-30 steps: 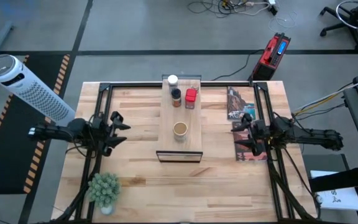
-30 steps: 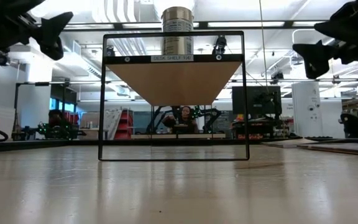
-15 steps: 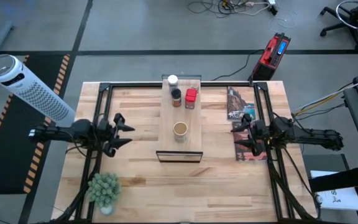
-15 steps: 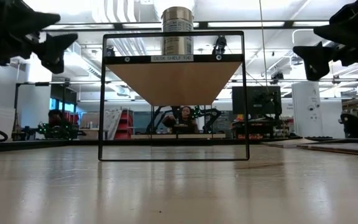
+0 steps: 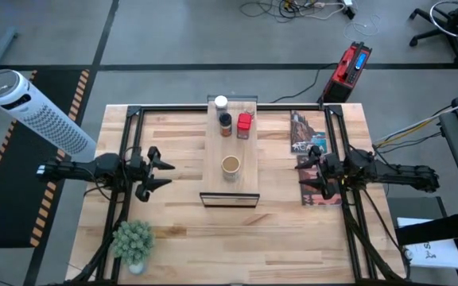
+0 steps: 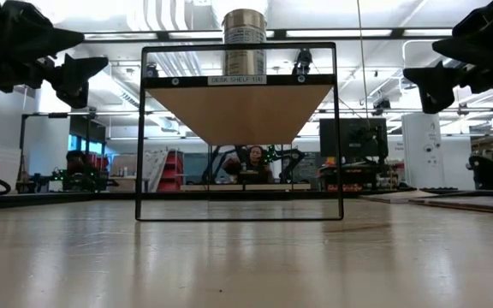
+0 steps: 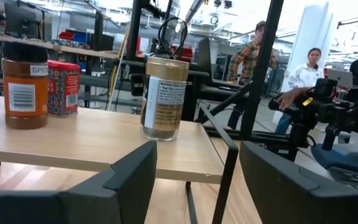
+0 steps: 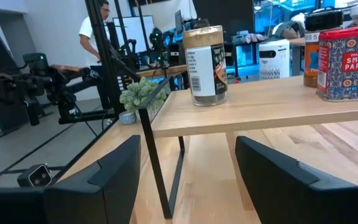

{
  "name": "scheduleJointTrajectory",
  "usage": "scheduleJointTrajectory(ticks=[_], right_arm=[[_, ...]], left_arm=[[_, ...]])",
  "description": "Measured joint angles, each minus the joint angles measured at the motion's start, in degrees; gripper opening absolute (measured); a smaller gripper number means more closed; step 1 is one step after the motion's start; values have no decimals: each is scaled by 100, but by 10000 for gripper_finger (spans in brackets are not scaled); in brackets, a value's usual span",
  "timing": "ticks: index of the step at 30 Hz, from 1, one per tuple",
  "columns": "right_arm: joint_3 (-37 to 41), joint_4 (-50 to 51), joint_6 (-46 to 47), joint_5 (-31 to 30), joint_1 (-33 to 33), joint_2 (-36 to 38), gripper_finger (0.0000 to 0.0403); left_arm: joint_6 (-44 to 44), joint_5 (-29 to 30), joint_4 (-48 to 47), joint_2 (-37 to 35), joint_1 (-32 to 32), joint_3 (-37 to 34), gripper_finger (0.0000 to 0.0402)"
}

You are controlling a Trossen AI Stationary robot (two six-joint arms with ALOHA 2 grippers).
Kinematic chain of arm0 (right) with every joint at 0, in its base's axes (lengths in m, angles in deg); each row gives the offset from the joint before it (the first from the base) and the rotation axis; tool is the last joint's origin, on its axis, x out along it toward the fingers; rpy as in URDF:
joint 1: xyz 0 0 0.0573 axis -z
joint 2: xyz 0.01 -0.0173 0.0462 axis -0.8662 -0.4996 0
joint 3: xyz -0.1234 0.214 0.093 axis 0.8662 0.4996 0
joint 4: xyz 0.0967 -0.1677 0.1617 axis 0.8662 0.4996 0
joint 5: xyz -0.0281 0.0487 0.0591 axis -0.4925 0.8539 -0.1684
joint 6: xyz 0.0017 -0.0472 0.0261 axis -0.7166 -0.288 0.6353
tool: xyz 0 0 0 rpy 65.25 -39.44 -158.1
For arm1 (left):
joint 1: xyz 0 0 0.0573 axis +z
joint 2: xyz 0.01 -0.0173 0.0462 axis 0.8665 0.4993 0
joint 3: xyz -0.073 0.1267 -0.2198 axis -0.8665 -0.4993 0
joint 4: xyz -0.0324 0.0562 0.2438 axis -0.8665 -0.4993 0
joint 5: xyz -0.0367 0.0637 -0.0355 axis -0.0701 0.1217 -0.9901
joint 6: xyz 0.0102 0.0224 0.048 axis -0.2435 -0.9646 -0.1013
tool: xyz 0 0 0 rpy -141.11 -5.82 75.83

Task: Shelf spices
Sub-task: Return to Home Position

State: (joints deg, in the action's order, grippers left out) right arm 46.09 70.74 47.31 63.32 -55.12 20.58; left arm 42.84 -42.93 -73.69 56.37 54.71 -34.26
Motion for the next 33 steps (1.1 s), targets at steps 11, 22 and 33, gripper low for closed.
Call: scheduleJointTrajectory(ticks=[11, 22, 33], right_arm=[[2, 16, 7, 0, 0, -11, 255], [2, 22, -2, 0, 0, -11, 235], [4, 27, 3, 0, 0, -48, 224]], left_arm=[[-1, 0, 22, 149, 0, -1, 220], [0, 0, 7, 525, 0, 0, 220], [0, 0, 8, 957, 0, -2, 220]])
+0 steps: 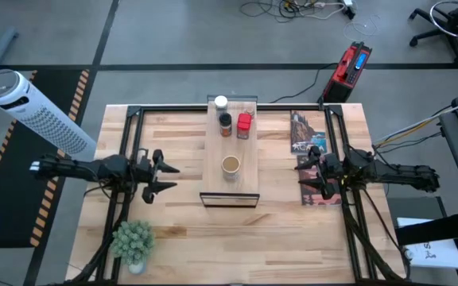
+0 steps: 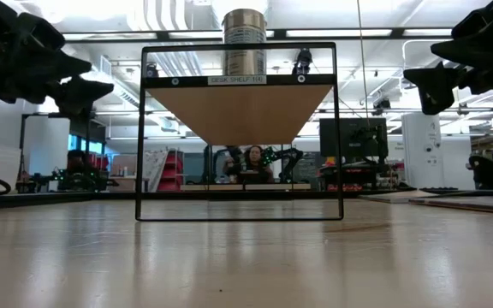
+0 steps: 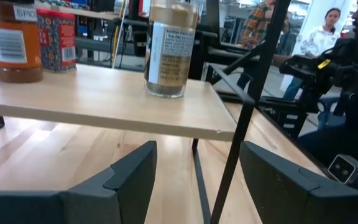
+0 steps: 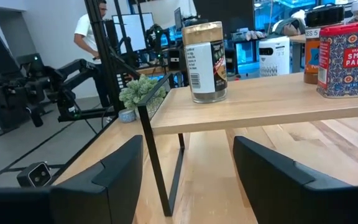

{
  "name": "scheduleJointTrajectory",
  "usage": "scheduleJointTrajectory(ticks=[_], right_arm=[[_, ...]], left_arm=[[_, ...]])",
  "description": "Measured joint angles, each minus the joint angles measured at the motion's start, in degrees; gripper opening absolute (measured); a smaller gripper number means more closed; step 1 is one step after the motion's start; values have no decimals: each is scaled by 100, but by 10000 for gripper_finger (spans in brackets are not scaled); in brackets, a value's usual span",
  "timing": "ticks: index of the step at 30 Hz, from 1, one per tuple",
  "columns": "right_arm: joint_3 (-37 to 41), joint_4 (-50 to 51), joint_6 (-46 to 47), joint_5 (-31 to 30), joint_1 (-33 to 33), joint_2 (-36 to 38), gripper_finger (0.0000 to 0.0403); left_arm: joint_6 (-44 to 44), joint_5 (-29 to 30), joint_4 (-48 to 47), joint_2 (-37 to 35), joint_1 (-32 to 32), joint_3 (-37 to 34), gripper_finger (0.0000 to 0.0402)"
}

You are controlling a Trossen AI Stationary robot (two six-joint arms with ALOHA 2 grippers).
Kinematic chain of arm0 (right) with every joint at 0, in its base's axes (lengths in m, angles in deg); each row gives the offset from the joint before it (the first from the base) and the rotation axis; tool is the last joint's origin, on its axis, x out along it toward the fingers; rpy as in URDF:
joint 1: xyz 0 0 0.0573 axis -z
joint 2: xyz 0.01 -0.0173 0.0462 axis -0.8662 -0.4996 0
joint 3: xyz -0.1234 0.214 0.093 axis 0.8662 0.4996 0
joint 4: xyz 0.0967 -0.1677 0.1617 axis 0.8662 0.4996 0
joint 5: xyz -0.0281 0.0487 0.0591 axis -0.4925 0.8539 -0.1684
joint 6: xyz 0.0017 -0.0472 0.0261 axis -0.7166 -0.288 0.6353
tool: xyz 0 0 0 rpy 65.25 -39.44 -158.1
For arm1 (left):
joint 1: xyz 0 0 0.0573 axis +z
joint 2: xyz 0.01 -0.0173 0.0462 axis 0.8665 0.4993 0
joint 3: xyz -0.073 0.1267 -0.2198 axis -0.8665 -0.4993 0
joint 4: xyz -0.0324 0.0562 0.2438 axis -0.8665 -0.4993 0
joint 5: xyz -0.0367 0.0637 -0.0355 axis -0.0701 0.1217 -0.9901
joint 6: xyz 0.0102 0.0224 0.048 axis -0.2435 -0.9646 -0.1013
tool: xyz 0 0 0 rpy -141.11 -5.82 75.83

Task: Shelf spices
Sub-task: Return to Home Position

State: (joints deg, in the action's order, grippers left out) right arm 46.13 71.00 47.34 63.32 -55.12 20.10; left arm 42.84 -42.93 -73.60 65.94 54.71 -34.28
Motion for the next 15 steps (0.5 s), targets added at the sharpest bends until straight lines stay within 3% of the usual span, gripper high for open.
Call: scheduleJointTrajectory(ticks=[15], right_arm=[[0, 3, 5, 2, 0, -2, 248]], left_arm=[[0, 0, 1, 553, 0, 0, 220]])
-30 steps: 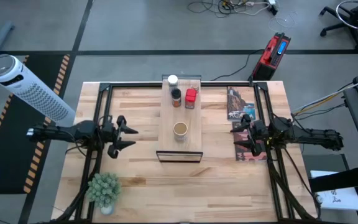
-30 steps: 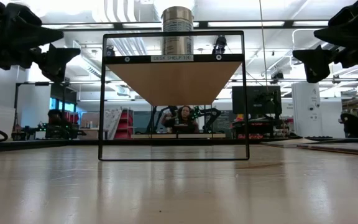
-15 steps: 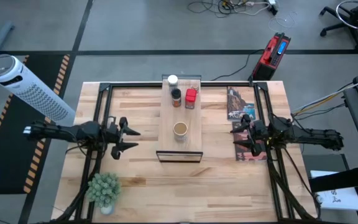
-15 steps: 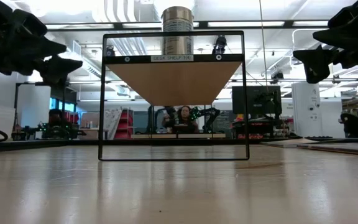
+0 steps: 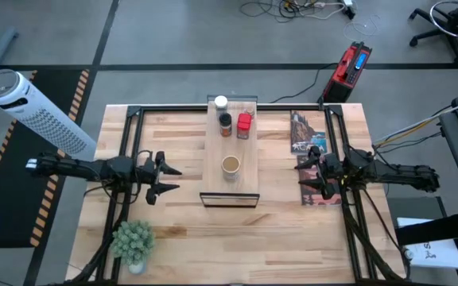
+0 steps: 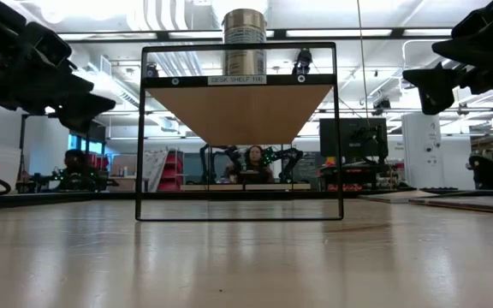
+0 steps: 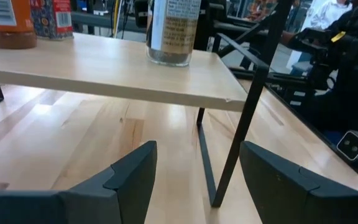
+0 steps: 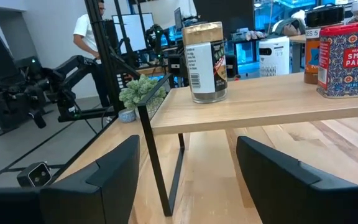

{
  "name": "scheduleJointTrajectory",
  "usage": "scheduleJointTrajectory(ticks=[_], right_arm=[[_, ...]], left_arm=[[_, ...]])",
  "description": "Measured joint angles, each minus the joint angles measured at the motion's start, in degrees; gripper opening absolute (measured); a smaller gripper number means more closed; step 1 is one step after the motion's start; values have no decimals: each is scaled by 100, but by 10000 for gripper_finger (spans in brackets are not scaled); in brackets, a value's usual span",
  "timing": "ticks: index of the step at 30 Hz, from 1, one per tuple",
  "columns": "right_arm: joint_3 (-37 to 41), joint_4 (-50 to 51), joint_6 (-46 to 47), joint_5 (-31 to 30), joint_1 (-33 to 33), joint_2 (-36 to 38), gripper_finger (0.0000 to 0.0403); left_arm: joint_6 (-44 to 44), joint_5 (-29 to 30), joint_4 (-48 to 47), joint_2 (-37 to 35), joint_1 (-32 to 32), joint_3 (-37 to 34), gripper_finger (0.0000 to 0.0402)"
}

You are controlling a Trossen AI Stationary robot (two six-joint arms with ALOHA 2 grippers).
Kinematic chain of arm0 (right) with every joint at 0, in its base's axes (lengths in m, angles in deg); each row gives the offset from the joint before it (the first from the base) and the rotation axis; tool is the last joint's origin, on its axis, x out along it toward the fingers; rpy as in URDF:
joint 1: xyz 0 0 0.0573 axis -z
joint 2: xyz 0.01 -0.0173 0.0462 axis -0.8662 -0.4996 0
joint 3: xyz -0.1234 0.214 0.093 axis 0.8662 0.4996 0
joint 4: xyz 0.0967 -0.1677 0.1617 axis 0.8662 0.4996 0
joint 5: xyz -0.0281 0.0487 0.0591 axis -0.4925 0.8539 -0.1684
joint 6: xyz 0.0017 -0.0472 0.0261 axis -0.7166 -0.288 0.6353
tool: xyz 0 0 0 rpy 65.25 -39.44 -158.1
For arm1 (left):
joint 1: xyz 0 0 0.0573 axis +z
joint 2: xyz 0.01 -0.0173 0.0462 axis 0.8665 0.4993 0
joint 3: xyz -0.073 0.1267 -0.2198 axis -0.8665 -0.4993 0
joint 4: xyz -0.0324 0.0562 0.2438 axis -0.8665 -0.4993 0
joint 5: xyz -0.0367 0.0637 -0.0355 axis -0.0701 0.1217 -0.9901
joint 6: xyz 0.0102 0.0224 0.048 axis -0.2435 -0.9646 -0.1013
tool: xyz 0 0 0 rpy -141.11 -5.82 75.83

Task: Shelf spices
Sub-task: Return to Home Position

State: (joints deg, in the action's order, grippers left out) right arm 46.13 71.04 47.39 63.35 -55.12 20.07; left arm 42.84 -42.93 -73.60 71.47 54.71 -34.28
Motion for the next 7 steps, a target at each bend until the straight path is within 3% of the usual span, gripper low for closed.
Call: scheduleJointTrajectory(ticks=[7], right_arm=[[0, 1, -9, 0, 0, 0, 257]], left_arm=[[-2, -2, 2, 211, 0, 0, 220]])
